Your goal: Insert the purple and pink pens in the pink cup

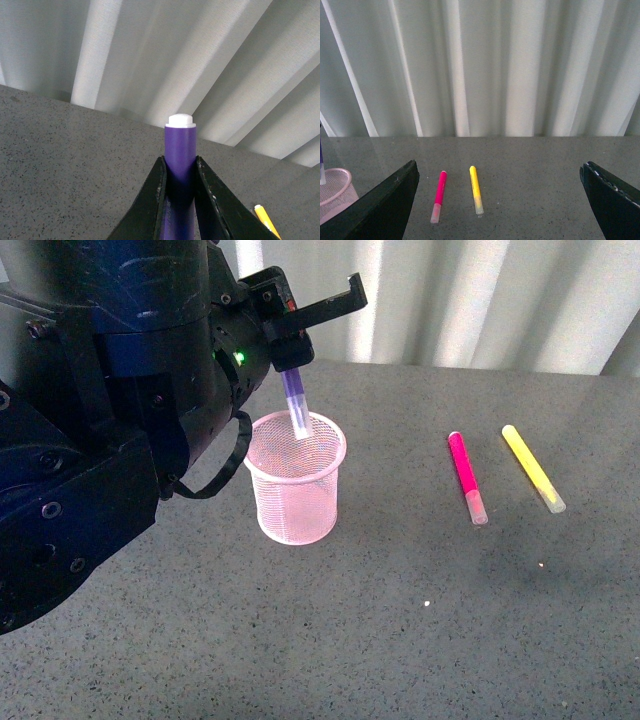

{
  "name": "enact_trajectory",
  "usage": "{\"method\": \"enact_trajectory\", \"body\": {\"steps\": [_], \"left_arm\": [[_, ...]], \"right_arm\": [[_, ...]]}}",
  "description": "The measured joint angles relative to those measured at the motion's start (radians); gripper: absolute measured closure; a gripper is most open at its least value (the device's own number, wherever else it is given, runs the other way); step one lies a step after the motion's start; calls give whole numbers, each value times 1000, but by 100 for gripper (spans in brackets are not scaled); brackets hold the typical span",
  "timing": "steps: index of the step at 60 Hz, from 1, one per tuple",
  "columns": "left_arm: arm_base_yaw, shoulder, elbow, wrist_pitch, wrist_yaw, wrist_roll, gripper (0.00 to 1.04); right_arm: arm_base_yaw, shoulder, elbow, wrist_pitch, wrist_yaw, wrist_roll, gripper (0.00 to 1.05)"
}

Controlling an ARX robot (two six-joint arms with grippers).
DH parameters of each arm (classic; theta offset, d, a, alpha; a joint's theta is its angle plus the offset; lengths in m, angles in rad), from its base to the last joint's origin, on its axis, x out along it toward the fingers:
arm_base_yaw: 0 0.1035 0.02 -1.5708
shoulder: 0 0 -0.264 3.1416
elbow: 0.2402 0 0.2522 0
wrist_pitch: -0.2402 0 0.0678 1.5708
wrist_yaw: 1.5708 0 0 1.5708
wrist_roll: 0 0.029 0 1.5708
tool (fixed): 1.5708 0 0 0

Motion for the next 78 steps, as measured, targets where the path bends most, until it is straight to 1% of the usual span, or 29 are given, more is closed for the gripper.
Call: {"method": "enact_trajectory", "body": {"steps": [13, 44, 49, 52, 54, 57, 62, 63, 65, 68, 73, 75, 76, 78], "left_arm": [[-1, 21, -2, 8, 15, 3, 92], [-6, 43, -2, -11, 8, -3, 92], [-5, 44, -2, -23, 13, -21, 76], [-5, 44, -2, -35, 13, -29, 69], [-3, 43, -2, -49, 17, -36, 62], [-1, 42, -3, -60, 18, -42, 54], [7, 15, -6, -93, 31, -50, 38], [8, 10, -6, -99, 31, -49, 37], [15, -16, -9, -131, 43, -50, 29], [25, -52, -14, -173, 59, -50, 22], [52, -151, -28, -296, 100, -24, 6], [64, -189, -35, -346, 119, -4, 5], [68, -202, -37, -363, 124, 2, 6], [87, -256, -45, -446, 154, 24, 7]], "right_arm": [[0, 0, 0, 0, 0, 0, 7], [0, 0, 0, 0, 0, 0, 7], [0, 0, 0, 0, 0, 0, 7], [0, 0, 0, 0, 0, 0, 7], [0, 0, 0, 0, 0, 0, 7], [0, 0, 0, 0, 0, 0, 7], [0, 0, 0, 0, 0, 0, 7], [0, 0, 0, 0, 0, 0, 7], [0, 0, 0, 0, 0, 0, 7], [0, 0, 0, 0, 0, 0, 7], [0, 0, 0, 0, 0, 0, 7], [0, 0, 0, 0, 0, 0, 7], [0, 0, 0, 0, 0, 0, 7], [0, 0, 0, 0, 0, 0, 7]]}}
